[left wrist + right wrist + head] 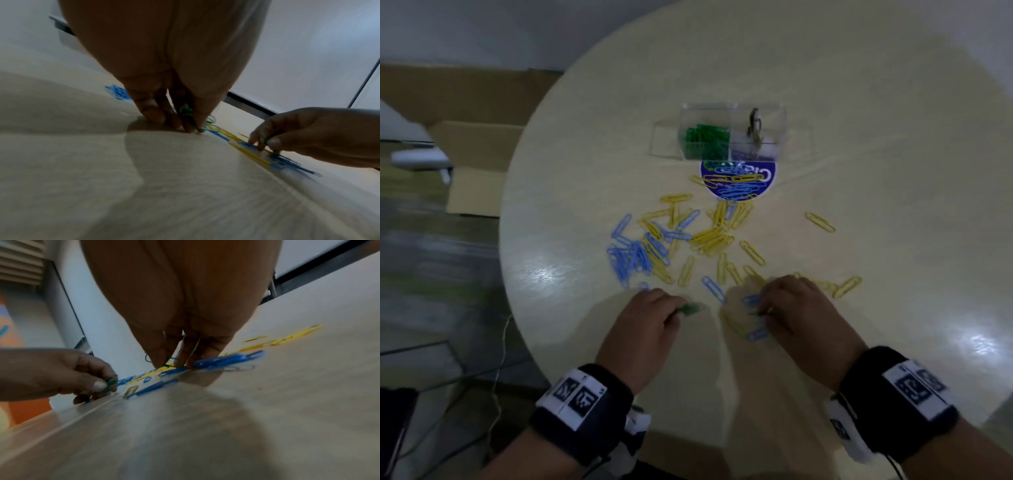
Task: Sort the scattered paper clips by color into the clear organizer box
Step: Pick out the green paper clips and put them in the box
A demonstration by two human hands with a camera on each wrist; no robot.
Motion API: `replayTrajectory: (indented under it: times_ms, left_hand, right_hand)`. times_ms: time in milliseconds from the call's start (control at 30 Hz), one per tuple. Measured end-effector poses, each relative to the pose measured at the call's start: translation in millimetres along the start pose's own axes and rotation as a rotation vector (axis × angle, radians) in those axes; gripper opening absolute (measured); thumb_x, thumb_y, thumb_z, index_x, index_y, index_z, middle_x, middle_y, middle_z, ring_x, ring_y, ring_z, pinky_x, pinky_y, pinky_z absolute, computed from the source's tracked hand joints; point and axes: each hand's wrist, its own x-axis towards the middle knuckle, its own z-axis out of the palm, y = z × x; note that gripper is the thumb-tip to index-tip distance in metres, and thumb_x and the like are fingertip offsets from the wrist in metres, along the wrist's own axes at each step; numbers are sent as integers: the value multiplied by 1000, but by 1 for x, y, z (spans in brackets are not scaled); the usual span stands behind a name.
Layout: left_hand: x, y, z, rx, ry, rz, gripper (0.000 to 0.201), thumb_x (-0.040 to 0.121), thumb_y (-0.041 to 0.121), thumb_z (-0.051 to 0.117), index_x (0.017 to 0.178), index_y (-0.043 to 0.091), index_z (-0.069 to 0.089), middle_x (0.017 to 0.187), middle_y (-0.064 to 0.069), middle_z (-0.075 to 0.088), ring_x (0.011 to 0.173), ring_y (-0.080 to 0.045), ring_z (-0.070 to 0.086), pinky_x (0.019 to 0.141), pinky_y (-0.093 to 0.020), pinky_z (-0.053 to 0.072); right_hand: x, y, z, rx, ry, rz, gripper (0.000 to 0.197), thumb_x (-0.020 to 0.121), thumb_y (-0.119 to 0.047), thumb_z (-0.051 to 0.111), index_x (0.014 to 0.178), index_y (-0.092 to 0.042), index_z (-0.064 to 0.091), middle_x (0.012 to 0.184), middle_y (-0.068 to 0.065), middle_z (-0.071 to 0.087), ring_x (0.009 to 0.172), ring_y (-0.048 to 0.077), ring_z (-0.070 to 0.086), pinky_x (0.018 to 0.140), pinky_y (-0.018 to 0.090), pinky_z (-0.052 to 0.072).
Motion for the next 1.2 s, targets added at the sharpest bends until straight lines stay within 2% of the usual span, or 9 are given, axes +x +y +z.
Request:
replayTrajectory:
  times_ms: [67, 167, 267, 400, 533, 700, 800, 1067, 1200]
  left_hand:
    - [-2, 3, -1, -117, -39, 43, 15, 91, 23, 57, 103, 23, 66, 93, 9, 61, 91, -9, 55, 83, -23, 43]
    - [1, 1, -11, -300, 129, -64, 13, 89, 21, 61, 97, 28, 67, 90, 12, 63, 84, -1, 57, 78, -14, 42]
    - [11, -28, -28, -343, 366, -347, 15, 93, 16, 59, 97, 29, 62, 98, 3, 65, 89, -14, 60, 83, -26, 44]
    - [29, -66, -50, -209, 401, -524, 12, 95, 15, 52, 101, 13, 62, 100, -13, 63, 96, -32, 58, 83, -35, 40]
    - [50, -62, -53, -170, 317, -443, 13, 93, 9, 51, 98, 7, 63, 99, -16, 58, 94, -33, 55, 77, -27, 32]
    - [65, -41, -50, -156, 207, -191, 9, 89, 5, 57, 91, 8, 65, 91, -13, 62, 90, -33, 58, 80, -31, 36]
    - [83, -37, -66, -124, 252, -115, 9, 89, 15, 58, 91, 13, 67, 88, -4, 58, 84, -27, 58, 81, -32, 43]
    - [195, 3, -106, -142, 417, -97, 13, 90, 20, 62, 92, 13, 73, 87, -9, 66, 84, -25, 60, 71, -25, 32]
    - [232, 17, -101, -143, 423, -142, 18, 92, 22, 58, 92, 13, 72, 92, -10, 66, 89, -27, 60, 76, -29, 40]
  right_hand:
    - [12, 1, -1, 28, 70, 1, 15, 71, -14, 62, 84, -22, 62, 98, -3, 61, 89, 22, 57, 84, 31, 42]
    - [22, 4, -17, 63, 222, 33, 20, 75, -5, 70, 86, -21, 65, 96, -4, 63, 90, 18, 57, 83, 33, 44]
    - [10, 10, -36, 14, 337, 156, 14, 78, -8, 72, 85, -19, 67, 86, -4, 59, 82, 17, 56, 74, 30, 43]
    - [-27, 20, -31, -27, 268, 399, 17, 80, -10, 70, 77, -23, 59, 78, 0, 56, 71, 23, 57, 65, 28, 39]
    - [-30, 13, -5, -20, 222, 423, 31, 77, -10, 73, 71, -31, 50, 72, -10, 47, 71, 24, 53, 62, 22, 27]
    - [16, -14, 6, 27, 202, 331, 9, 75, -13, 60, 80, -20, 62, 79, -3, 52, 77, 23, 57, 66, 24, 34]
    - [47, -18, -17, 37, 286, 295, 16, 77, -7, 69, 79, -22, 63, 78, -4, 55, 73, 16, 57, 67, 19, 36]
    - [170, -23, -100, 186, 429, 313, 5, 80, -21, 69, 82, -25, 68, 68, -12, 63, 65, 8, 58, 56, 5, 36]
    - [211, -24, -107, 233, 442, 310, 10, 79, -21, 64, 85, -23, 71, 76, -5, 70, 74, 14, 66, 70, 25, 50]
